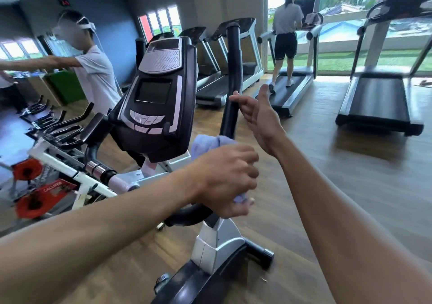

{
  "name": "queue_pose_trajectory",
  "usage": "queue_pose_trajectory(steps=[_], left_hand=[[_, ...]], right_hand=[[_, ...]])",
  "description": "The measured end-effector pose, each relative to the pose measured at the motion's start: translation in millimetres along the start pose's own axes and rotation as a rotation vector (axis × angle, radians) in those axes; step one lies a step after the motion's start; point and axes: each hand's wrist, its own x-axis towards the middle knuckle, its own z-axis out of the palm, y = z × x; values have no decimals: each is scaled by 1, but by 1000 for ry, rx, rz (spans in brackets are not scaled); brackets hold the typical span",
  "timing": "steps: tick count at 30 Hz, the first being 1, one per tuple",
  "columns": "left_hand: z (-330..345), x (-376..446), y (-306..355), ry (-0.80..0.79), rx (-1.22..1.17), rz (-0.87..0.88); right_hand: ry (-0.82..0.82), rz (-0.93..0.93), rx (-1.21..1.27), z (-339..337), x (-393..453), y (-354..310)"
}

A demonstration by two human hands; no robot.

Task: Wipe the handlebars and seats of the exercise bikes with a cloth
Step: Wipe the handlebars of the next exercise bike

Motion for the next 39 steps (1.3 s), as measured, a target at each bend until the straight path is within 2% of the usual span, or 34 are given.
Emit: queue_pose_trajectory(steps=[2, 4, 7, 11, 13, 14, 16, 18, 20, 23, 25, 29, 34, 39], left_hand=[[-5, -2, -6, -85, 5, 131], [-13, 8, -20, -72, -6, 80], [-10, 11, -6, 63, 0, -99], [11, -22, 14, 166, -65, 92], [13, -24, -1, 277, -71, 69], [14, -19, -8, 373, -85, -40], [15, -4, -12, 603, -130, -441], [19, 7, -3, 712, -147, -796], [26, 7, 23, 675, -139, -943], [33, -8, 52, 652, -159, -981], [32, -7, 38, 584, -137, -1010], [21, 16, -2, 493, -192, -1206], [38, -17, 57, 576, -135, -1119], [31, -2, 9, 498, -119, -1104]], right_hand=[[0, 2, -10, 1, 0, -2], [5, 10, 3, 2, 0, -3], [2, 15, 2, 3, 0, -3], [6, 1, -13, 7, -1, -1], [16, -2, -29, 12, -3, -1], [10, 12, -27, 14, -4, -1], [7, 33, -5, 18, -8, -2], [24, 35, 14, 20, -9, -1], [46, 33, 12, 22, -11, -2], [48, 30, -35, 27, -15, -2], [49, 42, -46, 28, -18, -4], [62, 91, -84, 29, -27, -12], [62, 72, -206, 30, -34, -14], [47, 91, -320, 37, -32, -9]])
